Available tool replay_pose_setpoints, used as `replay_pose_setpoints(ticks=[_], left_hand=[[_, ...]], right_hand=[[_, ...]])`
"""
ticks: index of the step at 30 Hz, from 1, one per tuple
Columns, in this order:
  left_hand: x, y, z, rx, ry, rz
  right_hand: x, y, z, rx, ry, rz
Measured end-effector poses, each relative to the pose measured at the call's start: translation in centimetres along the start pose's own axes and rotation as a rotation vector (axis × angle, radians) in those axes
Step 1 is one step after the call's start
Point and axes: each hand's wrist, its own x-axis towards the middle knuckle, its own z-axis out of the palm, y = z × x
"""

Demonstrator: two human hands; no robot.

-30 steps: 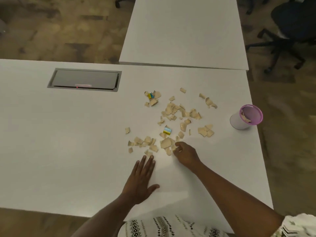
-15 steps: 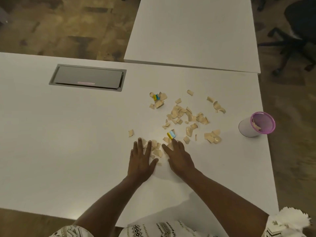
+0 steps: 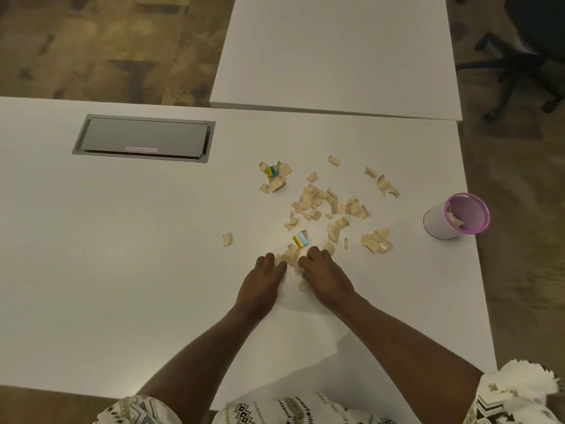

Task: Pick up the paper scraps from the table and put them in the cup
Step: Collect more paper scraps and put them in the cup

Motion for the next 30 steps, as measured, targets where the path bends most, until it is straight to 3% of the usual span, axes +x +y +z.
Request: replay_pose_setpoints(ticks=[9, 21, 30], left_hand=[[1.1, 0.4, -0.3, -0.095, -0.009, -0.092], [3.9, 5.8, -3.0, -0.677, 0.217, -0.455], [10.3, 14.7, -6.7, -0.856, 0.229, -0.368]], right_hand=[[-0.9, 1.6, -0.3, 0.078, 0.097, 0.027], [-3.3, 4.5, -4.2, 0.772, 0.292, 0.498], [-6.2, 10.8, -10.4, 0.948, 0.524, 0.584]])
